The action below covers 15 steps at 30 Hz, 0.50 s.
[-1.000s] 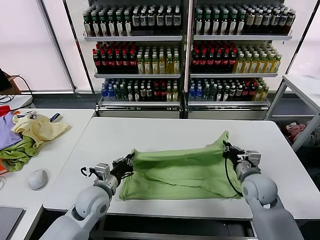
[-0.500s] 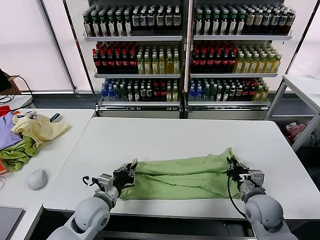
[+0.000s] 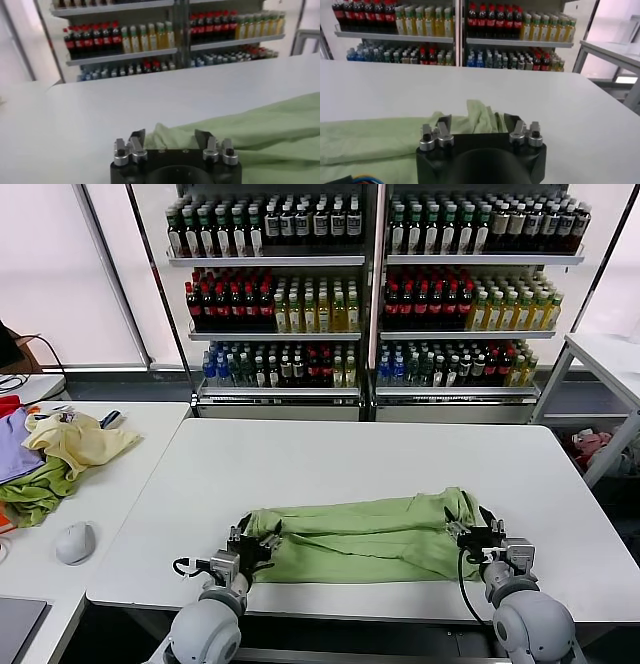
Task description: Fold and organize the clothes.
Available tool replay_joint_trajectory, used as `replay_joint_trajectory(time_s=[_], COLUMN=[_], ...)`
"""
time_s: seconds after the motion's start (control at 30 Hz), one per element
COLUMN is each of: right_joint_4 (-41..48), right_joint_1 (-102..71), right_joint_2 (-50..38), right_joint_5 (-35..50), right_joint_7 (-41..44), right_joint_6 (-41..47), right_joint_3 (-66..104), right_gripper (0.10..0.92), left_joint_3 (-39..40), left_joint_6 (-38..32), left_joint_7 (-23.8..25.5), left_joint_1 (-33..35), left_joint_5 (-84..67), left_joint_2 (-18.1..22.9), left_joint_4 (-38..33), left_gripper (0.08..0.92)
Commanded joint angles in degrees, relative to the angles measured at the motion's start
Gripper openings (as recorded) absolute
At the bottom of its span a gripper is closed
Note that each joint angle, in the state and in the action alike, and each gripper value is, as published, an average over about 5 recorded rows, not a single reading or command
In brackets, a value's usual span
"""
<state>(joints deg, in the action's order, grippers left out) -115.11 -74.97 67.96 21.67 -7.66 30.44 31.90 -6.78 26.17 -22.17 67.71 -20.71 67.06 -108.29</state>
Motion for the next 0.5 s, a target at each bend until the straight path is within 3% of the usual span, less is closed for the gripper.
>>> replay_joint_trajectory(time_s=[0.03,0.27,0.5], right_joint_4=[-1.06,-1.26,-1.59], right_joint_1=[-1.12,-1.20,-1.10], right_joint_2=[0.10,-0.20,-0.18], right_joint_5=[-0.59,-0.46,-0.25], right_joint_7=[0.00,0.05,0.05], right_joint_6=[0.05,-0.11,-0.17], right_joint_3=[0.21,0.15,0.17], right_gripper=[0.816,0.823,0.823], left_joint_3=[-0.19,0.15,-1.09], left_joint_6=[2.11,4.08,3.47], left_joint_7=[-5.33,-5.12,-4.19], left_joint_1=[1.55,2.34,2.81], left_joint_5=[5.77,5.07,2.41], left_joint_2=[7.54,8.38,6.48], left_joint_4=[3.68,3.36,2.79], left_gripper=[0.796,0.813,0.646])
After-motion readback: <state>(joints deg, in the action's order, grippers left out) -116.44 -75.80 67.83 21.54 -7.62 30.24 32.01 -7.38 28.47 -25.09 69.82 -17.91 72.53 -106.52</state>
